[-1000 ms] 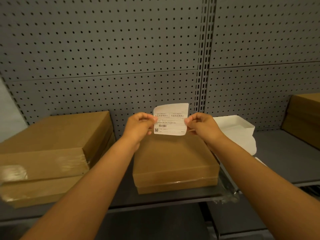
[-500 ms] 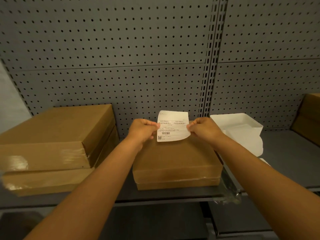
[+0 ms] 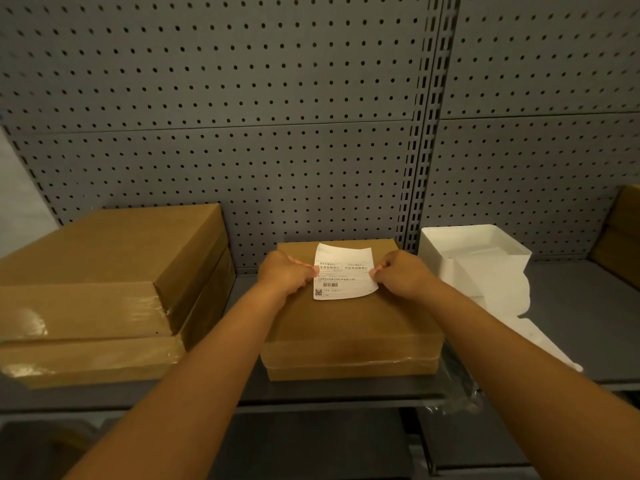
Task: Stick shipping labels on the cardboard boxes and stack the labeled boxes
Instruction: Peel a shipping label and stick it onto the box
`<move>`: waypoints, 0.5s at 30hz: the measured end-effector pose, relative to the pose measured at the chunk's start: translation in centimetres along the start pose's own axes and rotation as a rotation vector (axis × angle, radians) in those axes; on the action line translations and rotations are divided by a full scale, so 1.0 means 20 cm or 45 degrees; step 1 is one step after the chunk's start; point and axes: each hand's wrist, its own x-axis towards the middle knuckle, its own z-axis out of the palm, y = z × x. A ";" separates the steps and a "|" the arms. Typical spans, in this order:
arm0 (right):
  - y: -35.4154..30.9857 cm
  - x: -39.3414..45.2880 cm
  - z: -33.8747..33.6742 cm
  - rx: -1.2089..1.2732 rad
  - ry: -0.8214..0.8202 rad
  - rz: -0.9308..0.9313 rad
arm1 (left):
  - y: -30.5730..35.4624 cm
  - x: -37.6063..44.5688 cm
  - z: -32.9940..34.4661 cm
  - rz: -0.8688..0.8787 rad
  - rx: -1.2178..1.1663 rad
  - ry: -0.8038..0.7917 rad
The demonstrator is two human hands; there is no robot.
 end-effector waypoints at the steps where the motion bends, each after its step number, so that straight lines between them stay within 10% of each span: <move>1: 0.00 0.00 0.00 -0.014 0.008 0.000 | -0.01 0.01 0.01 0.000 0.015 0.010; 15: -0.02 0.00 0.02 -0.219 0.078 -0.008 | -0.03 0.05 0.05 0.019 0.265 0.097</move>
